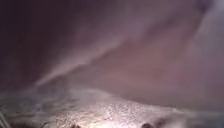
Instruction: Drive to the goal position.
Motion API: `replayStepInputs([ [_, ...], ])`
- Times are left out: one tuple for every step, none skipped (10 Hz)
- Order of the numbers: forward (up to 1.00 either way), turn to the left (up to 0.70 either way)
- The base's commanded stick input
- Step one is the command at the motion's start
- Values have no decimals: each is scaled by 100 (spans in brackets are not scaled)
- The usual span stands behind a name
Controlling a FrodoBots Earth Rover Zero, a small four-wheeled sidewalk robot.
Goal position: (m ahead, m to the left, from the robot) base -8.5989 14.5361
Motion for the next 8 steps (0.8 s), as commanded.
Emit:
replayStepInputs([
  [0,0],
  [0,0],
  [0,0],
  [5,0],
  [53,0],
  [70,0],
  [70,0],
  [33,0],
])
